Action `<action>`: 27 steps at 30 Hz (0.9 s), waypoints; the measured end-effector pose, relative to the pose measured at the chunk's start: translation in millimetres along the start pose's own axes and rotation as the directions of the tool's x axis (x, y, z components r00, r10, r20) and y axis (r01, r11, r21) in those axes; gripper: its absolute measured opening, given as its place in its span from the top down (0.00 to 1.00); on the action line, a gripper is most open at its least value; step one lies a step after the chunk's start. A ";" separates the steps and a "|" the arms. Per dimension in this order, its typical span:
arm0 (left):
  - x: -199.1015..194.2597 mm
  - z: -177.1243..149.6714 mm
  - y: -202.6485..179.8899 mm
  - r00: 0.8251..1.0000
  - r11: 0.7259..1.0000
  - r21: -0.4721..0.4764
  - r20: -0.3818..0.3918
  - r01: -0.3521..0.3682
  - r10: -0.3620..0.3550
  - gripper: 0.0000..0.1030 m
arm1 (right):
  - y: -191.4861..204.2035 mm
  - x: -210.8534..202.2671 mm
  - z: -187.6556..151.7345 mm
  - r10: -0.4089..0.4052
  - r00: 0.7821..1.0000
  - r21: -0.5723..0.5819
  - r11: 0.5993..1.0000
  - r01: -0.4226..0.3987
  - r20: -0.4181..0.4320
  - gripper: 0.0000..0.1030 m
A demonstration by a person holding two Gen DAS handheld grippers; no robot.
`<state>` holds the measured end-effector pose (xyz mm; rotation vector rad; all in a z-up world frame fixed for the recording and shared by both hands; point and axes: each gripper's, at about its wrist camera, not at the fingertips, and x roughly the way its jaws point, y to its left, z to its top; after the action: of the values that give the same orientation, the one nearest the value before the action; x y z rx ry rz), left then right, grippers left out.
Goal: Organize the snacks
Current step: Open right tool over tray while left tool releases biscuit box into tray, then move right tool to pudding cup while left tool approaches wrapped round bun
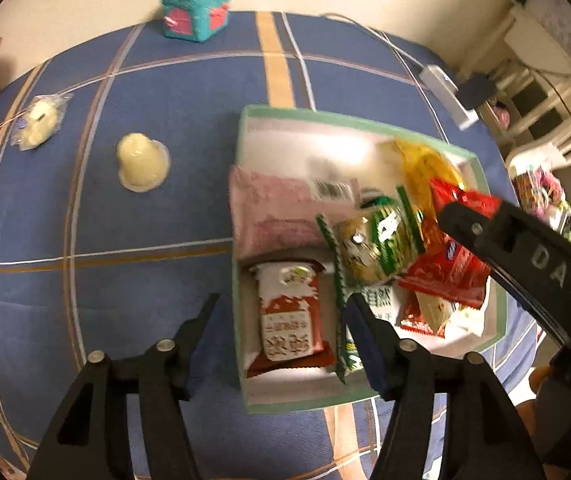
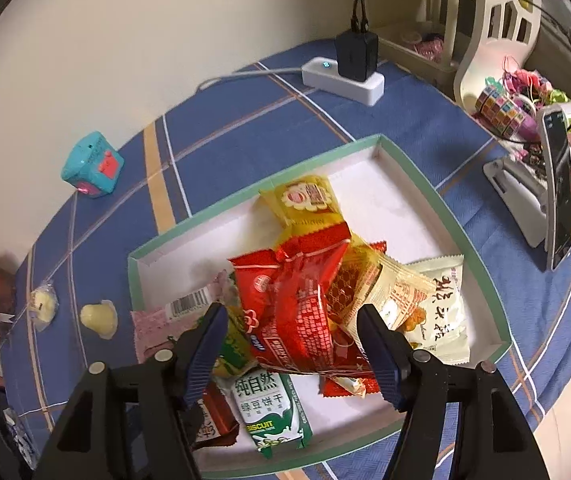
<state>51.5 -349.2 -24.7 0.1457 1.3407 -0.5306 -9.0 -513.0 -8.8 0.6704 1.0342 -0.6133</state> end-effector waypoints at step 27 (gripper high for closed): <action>-33.9 11.9 128.1 0.973 0.888 -0.428 0.072 -0.166 0.217 0.10 | 62.7 -6.3 -23.3 -0.020 0.999 -0.232 0.972 0.028 0.034 0.05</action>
<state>114.6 -232.5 -14.9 -0.1066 1.2781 -0.0724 21.4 -454.1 1.8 0.4417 1.0662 -0.5119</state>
